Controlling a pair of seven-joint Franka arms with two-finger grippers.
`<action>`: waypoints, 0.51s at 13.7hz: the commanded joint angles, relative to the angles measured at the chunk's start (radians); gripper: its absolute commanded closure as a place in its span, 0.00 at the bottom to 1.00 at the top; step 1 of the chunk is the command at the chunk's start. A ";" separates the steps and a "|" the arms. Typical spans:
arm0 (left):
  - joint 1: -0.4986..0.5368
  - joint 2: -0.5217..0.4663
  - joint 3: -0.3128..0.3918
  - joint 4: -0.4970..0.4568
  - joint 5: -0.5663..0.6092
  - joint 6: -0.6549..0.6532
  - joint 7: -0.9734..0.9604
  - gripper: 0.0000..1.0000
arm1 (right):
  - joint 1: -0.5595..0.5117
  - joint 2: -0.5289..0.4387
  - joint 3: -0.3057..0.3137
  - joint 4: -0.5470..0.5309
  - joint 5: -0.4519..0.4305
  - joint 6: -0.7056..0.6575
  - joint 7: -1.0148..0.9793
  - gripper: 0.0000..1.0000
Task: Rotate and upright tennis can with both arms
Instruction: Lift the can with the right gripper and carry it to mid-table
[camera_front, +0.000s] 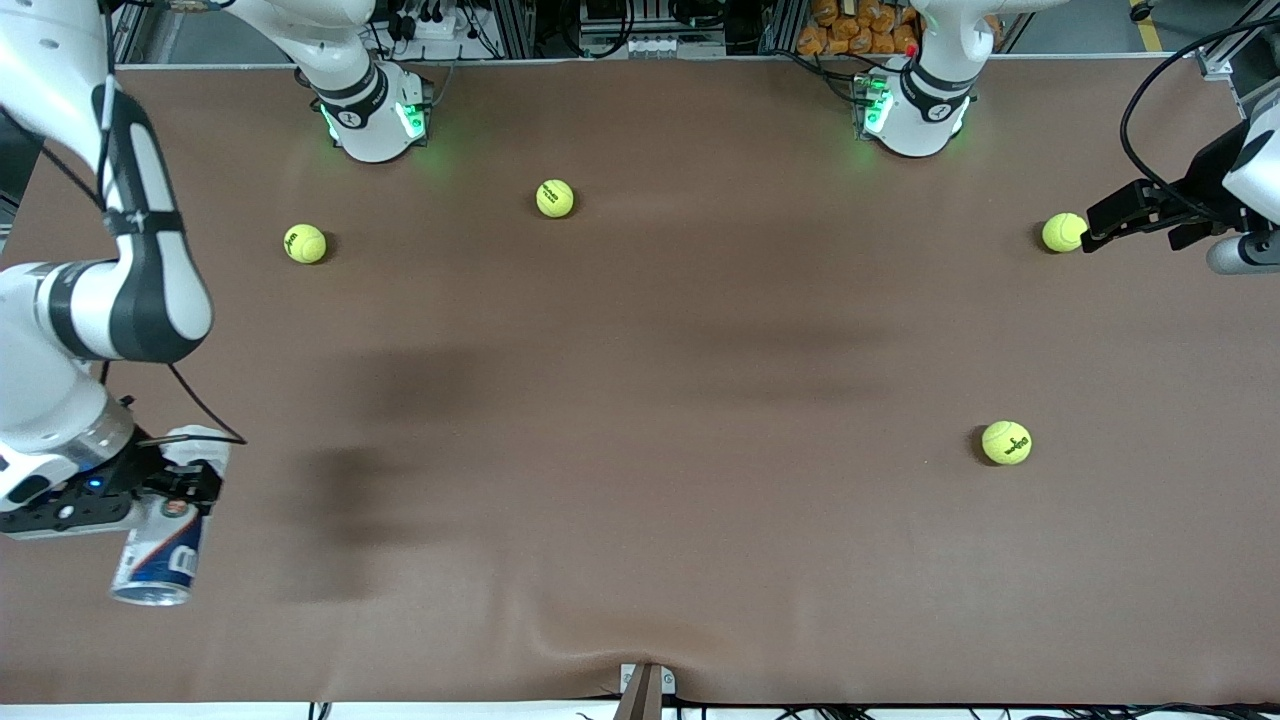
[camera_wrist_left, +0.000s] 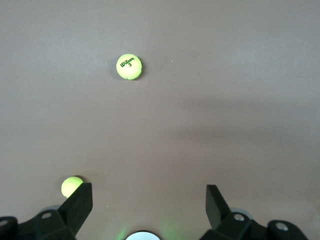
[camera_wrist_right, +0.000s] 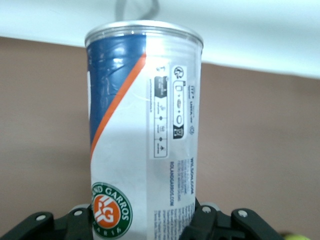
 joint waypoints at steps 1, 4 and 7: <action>0.008 0.003 -0.003 0.012 -0.016 -0.014 0.018 0.00 | 0.023 -0.012 0.084 0.005 -0.019 -0.011 -0.057 0.41; 0.008 0.003 -0.003 0.012 -0.017 -0.014 0.016 0.00 | 0.112 0.002 0.098 0.025 -0.018 -0.003 -0.181 0.36; 0.009 0.005 -0.003 0.012 -0.019 -0.014 0.018 0.00 | 0.247 0.041 0.098 0.025 -0.022 0.006 -0.274 0.36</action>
